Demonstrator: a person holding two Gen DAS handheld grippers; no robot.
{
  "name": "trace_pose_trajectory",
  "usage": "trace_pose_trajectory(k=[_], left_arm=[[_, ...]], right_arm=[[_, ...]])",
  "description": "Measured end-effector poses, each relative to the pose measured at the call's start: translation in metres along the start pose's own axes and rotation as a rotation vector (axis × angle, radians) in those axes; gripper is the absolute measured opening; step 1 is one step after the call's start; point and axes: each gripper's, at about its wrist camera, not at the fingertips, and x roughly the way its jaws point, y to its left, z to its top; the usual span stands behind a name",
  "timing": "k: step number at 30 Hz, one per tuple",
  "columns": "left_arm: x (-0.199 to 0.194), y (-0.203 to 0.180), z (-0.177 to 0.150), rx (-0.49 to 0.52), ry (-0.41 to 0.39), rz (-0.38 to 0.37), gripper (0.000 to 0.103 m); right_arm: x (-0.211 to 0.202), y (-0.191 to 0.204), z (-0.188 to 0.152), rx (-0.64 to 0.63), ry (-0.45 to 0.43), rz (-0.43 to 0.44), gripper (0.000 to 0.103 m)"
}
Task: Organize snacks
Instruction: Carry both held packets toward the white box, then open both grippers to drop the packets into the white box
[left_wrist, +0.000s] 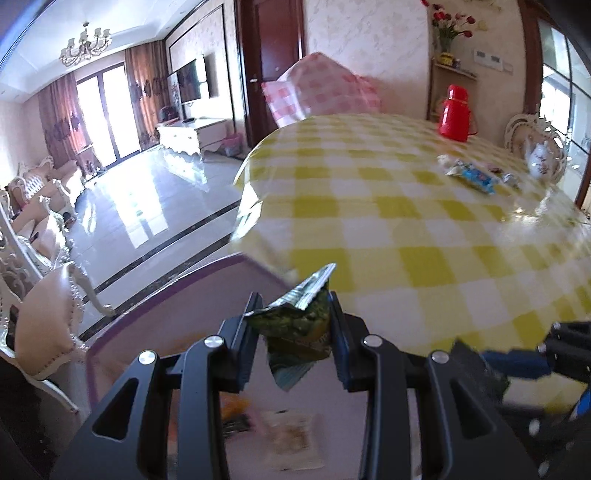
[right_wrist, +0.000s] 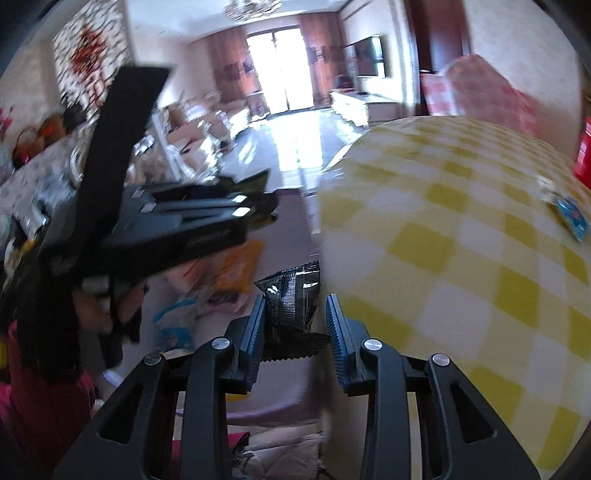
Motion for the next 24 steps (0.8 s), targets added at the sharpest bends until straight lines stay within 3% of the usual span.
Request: trace_pose_trajectory(k=[6, 8, 9, 10, 13, 14, 18, 24], left_arm=[[0.008, 0.028, -0.007, 0.009, 0.066, 0.046, 0.038], [0.009, 0.035, -0.007, -0.013, 0.071, 0.078, 0.057], [0.006, 0.036, -0.007, -0.025, 0.058, 0.102, 0.08], [0.003, 0.037, -0.005, -0.035, 0.035, 0.125, 0.089], [-0.006, 0.034, -0.002, -0.048, -0.031, 0.178, 0.101], [-0.008, 0.03, -0.001, -0.044, -0.049, 0.202, 0.101], [-0.013, 0.011, 0.006, 0.01, -0.08, 0.234, 0.101], [-0.01, -0.025, 0.012, 0.054, -0.069, 0.154, 0.101]], right_arm=[[0.016, 0.04, -0.008, -0.111, 0.046, 0.104, 0.034], [0.016, 0.047, -0.011, -0.129, 0.047, 0.154, 0.042], [0.014, 0.048, -0.012, -0.133, 0.042, 0.171, 0.047], [0.012, 0.045, -0.01, -0.13, 0.027, 0.174, 0.06], [-0.003, 0.033, -0.008, -0.102, -0.039, 0.191, 0.082], [-0.009, 0.029, -0.008, -0.093, -0.062, 0.192, 0.087], [-0.033, 0.003, -0.002, -0.045, -0.135, 0.132, 0.087], [-0.064, -0.07, -0.003, 0.144, -0.184, -0.012, 0.087]])
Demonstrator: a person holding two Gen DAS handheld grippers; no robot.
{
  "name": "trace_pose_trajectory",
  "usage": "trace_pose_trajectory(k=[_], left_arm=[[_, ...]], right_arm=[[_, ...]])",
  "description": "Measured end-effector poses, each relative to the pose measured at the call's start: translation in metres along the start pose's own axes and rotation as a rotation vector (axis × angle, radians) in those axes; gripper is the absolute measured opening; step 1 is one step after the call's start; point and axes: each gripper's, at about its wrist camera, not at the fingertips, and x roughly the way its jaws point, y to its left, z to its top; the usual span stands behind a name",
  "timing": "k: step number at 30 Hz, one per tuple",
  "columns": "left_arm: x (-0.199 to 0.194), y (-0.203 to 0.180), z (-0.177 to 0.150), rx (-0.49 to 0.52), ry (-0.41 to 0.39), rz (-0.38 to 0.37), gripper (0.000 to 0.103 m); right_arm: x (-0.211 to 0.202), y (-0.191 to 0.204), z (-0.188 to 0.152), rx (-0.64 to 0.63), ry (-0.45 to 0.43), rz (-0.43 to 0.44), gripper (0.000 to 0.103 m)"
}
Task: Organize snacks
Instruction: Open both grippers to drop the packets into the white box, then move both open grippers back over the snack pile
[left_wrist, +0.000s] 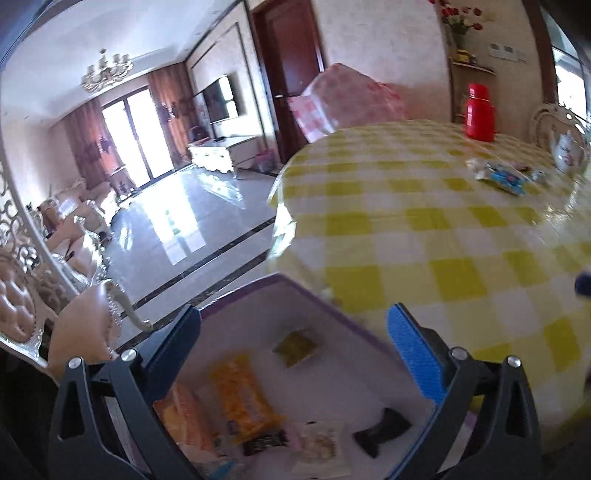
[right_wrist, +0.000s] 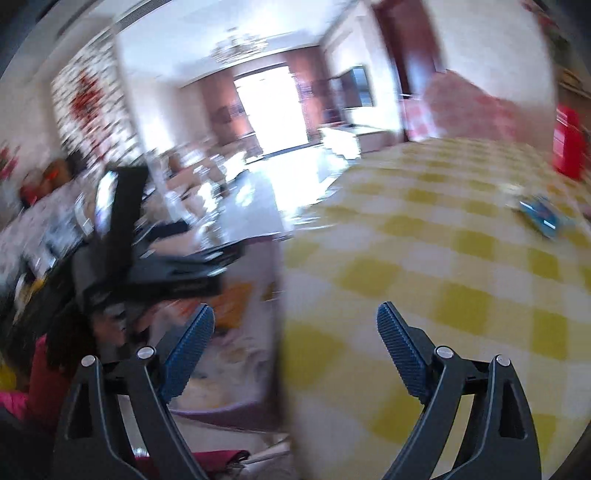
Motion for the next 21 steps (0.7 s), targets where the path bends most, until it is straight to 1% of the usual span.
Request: trace_pose_trajectory(k=[2, 5, 8, 11, 13, 14, 16, 17, 19, 21], left_arm=[[-0.001, -0.014, 0.002, 0.025, 0.004, -0.016, 0.101], [0.0, -0.039, 0.008, 0.066, 0.017, -0.052, 0.101], [0.001, -0.068, 0.019, 0.108, 0.027, -0.086, 0.101], [0.006, -0.11, 0.037, 0.153, 0.046, -0.142, 0.101], [0.014, -0.135, 0.051, 0.157, 0.069, -0.189, 0.101], [0.018, -0.149, 0.058, 0.151, 0.08, -0.222, 0.101], [0.031, -0.182, 0.079, 0.105, 0.09, -0.288, 0.101], [0.036, -0.197, 0.088, 0.081, 0.093, -0.313, 0.101], [0.052, -0.231, 0.108, 0.031, 0.101, -0.379, 0.101], [0.071, -0.261, 0.121, -0.003, 0.1, -0.412, 0.101]], right_arm=[[-0.015, -0.03, -0.002, 0.066, -0.029, -0.041, 0.087], [-0.032, -0.064, -0.006, 0.131, -0.061, -0.093, 0.087], [-0.05, -0.103, -0.01, 0.209, -0.088, -0.15, 0.087], [-0.064, -0.136, -0.011, 0.259, -0.113, -0.204, 0.087], [-0.074, -0.157, -0.013, 0.282, -0.132, -0.246, 0.087], [-0.079, -0.172, -0.012, 0.304, -0.149, -0.285, 0.087], [-0.083, -0.196, -0.011, 0.342, -0.163, -0.343, 0.087], [-0.086, -0.213, -0.01, 0.373, -0.166, -0.384, 0.087], [-0.092, -0.245, -0.007, 0.423, -0.173, -0.438, 0.087], [-0.096, -0.272, -0.006, 0.459, -0.185, -0.473, 0.087]])
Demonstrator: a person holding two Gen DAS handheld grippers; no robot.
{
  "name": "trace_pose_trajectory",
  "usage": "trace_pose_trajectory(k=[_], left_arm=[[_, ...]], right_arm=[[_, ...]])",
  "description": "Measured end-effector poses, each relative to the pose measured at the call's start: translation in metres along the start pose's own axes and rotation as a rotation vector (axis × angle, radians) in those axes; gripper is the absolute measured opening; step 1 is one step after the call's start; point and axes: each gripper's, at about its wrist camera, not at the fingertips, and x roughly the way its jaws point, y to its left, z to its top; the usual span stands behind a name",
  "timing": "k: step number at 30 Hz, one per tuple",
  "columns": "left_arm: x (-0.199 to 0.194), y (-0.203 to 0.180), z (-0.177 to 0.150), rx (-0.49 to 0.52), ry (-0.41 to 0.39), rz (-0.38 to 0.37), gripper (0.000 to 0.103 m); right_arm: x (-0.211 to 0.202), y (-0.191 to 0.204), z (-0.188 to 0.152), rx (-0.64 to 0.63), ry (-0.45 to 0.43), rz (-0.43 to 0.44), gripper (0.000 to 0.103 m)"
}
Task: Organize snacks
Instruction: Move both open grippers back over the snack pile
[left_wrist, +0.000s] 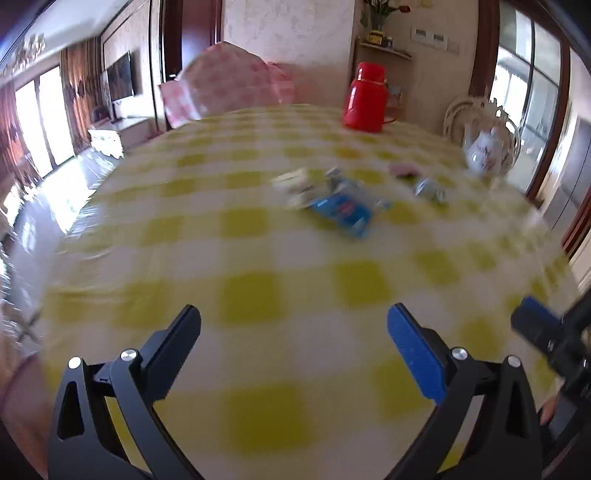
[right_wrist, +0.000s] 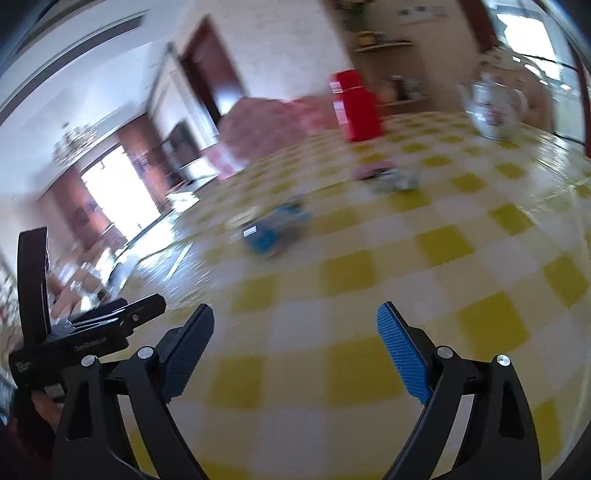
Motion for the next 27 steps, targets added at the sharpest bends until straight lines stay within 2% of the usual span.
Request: trace_pose_trajectory(k=[3, 8, 12, 15, 16, 18, 20, 22, 25, 27], left_arm=[[0.04, -0.024, 0.018, -0.053, 0.013, -0.043, 0.101], [0.081, -0.039, 0.04, -0.206, 0.019, -0.074, 0.101], [0.101, -0.049, 0.062, -0.262, -0.022, 0.006, 0.101], [0.111, -0.041, 0.071, -0.398, -0.077, 0.064, 0.101], [0.115, -0.036, 0.07, -0.479, -0.093, 0.068, 0.101], [0.118, -0.025, 0.066, -0.568, -0.109, 0.026, 0.101], [0.123, -0.021, 0.065, -0.547, -0.116, 0.012, 0.101], [0.127, -0.014, 0.065, -0.546, -0.114, 0.03, 0.101], [0.134, 0.001, 0.061, -0.646, -0.083, 0.004, 0.101], [0.133, 0.002, 0.06, -0.658, -0.08, 0.004, 0.101]], right_arm=[[0.02, -0.035, 0.016, 0.051, 0.014, -0.061, 0.087], [0.045, -0.072, 0.04, 0.107, 0.039, -0.093, 0.087], [0.07, -0.095, 0.063, 0.107, 0.041, -0.176, 0.087], [0.098, -0.105, 0.082, 0.096, 0.078, -0.197, 0.087], [0.106, -0.106, 0.088, 0.084, 0.08, -0.213, 0.087], [0.127, -0.104, 0.105, 0.008, 0.089, -0.256, 0.087], [0.155, -0.104, 0.123, -0.091, 0.12, -0.27, 0.087], [0.181, -0.106, 0.137, -0.14, 0.161, -0.244, 0.087], [0.21, -0.106, 0.153, -0.211, 0.198, -0.211, 0.087], [0.225, -0.103, 0.162, -0.26, 0.209, -0.197, 0.087]])
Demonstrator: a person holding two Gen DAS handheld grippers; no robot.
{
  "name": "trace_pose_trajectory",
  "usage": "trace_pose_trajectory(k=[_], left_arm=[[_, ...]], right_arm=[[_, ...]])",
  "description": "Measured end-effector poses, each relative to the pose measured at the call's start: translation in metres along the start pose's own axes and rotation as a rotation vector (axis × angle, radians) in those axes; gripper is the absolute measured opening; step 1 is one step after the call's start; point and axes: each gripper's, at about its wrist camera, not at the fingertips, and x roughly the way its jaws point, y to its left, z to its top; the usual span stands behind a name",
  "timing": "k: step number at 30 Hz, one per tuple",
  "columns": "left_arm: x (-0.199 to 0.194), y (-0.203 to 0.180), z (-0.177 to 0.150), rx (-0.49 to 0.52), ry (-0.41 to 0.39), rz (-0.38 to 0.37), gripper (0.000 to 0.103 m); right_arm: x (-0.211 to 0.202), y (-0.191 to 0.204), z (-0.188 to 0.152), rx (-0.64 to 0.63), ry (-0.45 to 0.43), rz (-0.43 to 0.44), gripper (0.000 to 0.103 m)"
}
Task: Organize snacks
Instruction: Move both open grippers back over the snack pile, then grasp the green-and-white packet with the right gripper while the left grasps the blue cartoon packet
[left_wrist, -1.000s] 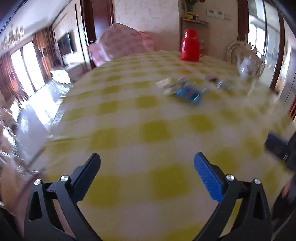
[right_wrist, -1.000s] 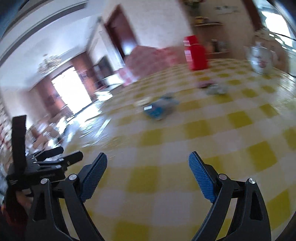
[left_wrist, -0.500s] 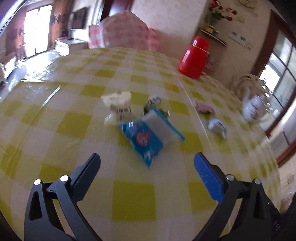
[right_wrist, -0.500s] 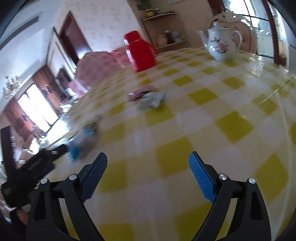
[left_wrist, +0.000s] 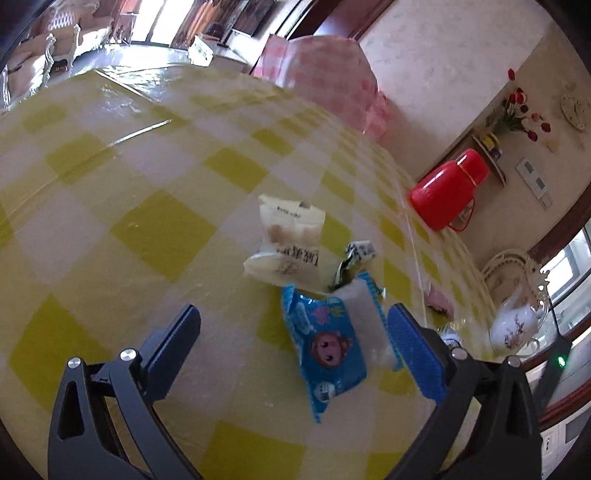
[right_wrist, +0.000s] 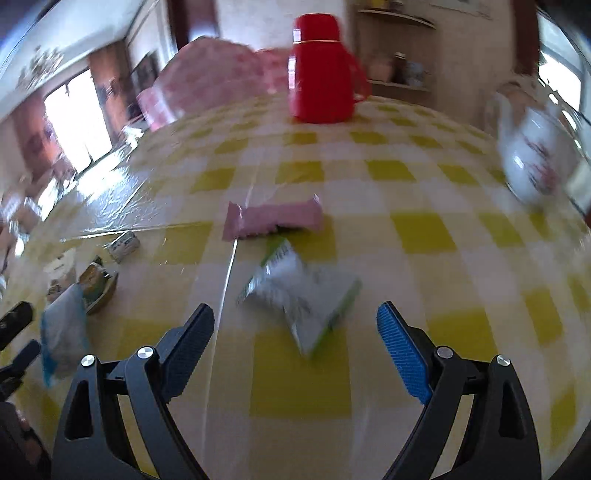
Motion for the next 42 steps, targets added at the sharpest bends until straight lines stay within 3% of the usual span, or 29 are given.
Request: trace_pose_trajectory(k=[6, 10, 11, 14, 22, 26, 31, 39, 41, 42], left_arm=[[0.003, -0.003, -0.001, 0.021, 0.02, 0.006, 0.101], [0.004, -0.008, -0.004, 0.056, 0.028, 0.027, 0.101], [0.004, -0.011, -0.006, 0.071, 0.033, 0.033, 0.101], [0.004, -0.017, -0.012, 0.115, 0.053, 0.033, 0.101], [0.004, -0.036, -0.032, 0.286, 0.105, 0.039, 0.101], [0.007, -0.048, -0.041, 0.383, 0.114, 0.042, 0.101], [0.022, -0.058, -0.038, 0.383, 0.124, 0.117, 0.101], [0.055, -0.087, -0.029, 0.309, 0.088, 0.313, 0.101], [0.058, -0.091, -0.03, 0.353, 0.107, 0.314, 0.101], [0.056, -0.09, -0.03, 0.367, 0.105, 0.28, 0.094]], right_arm=[[0.037, 0.008, 0.02, -0.1, 0.113, 0.071, 0.087], [0.02, 0.016, 0.003, -0.136, 0.1, 0.081, 0.065], [0.012, 0.017, -0.003, -0.139, 0.09, 0.087, 0.051], [-0.02, 0.02, -0.027, -0.108, 0.042, 0.063, 0.03], [-0.097, 0.036, -0.093, 0.02, -0.017, 0.072, 0.03], [-0.122, 0.037, -0.115, 0.076, -0.03, 0.036, 0.03], [-0.128, 0.023, -0.117, 0.163, -0.035, 0.062, 0.03], [-0.125, 0.026, -0.116, 0.173, -0.024, 0.087, 0.03], [-0.125, 0.025, -0.116, 0.179, -0.024, 0.087, 0.03], [-0.126, 0.024, -0.116, 0.184, -0.027, 0.087, 0.03]])
